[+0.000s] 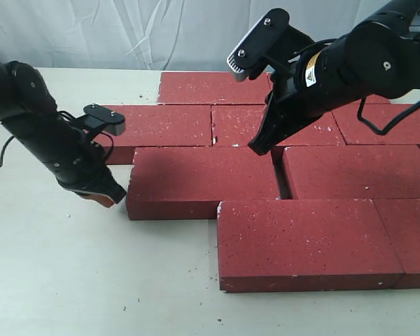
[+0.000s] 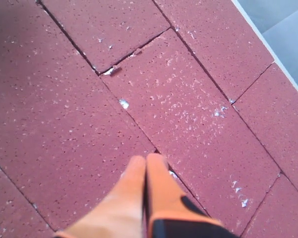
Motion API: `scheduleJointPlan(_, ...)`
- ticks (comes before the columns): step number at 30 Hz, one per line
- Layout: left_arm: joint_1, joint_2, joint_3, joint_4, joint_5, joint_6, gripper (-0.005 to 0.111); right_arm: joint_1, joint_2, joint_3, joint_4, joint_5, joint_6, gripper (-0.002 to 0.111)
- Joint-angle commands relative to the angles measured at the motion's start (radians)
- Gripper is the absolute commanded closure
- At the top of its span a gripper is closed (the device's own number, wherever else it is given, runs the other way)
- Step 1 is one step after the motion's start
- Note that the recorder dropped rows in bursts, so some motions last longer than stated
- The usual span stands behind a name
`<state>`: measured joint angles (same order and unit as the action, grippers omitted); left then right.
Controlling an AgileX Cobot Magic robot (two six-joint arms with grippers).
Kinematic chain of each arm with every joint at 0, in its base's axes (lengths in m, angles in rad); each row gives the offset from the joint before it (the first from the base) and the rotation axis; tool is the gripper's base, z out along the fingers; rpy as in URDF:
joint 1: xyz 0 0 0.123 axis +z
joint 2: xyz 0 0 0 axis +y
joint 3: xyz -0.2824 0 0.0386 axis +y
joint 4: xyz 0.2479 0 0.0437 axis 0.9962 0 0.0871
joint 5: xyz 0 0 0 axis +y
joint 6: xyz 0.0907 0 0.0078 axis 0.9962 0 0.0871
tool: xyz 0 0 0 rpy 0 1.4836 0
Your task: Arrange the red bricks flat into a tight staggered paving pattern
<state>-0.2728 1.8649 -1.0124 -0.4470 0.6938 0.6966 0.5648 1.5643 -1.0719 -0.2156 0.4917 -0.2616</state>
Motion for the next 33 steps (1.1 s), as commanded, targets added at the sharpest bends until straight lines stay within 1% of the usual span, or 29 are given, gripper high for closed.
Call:
scheduleJointPlan(1, -0.049, 0.036, -0.030, -0.024, -0.025, -0.006, 0.107, -0.005, -0.002, 0.002, 0.004, -0.009, 0.004, 0.109)
scheduleJointPlan(6, -0.069, 0.055, -0.043, -0.030, -0.050, -0.006, 0.107, -0.005, -0.002, 0.002, 0.004, -0.009, 0.004, 0.109)
scheduleJointPlan(9, -0.069, 0.055, -0.052, -0.050, -0.050, -0.006, 0.107, -0.005, -0.002, 0.002, 0.004, -0.009, 0.004, 0.109)
scheduleJointPlan(27, -0.071, 0.055, -0.053, -0.065, -0.048, 0.011, 0.107, -0.005, -0.002, 0.002, 0.007, -0.016, 0.004, 0.109)
scheduleJointPlan(29, -0.082, 0.055, -0.053, -0.073, -0.039, 0.032, 0.107, -0.005, -0.002, 0.002, 0.011, -0.015, 0.004, 0.109)
scheduleJointPlan(33, -0.118, 0.055, -0.053, -0.087, -0.068, 0.045, 0.107, -0.005, -0.002, 0.002, 0.018, -0.016, 0.004, 0.109)
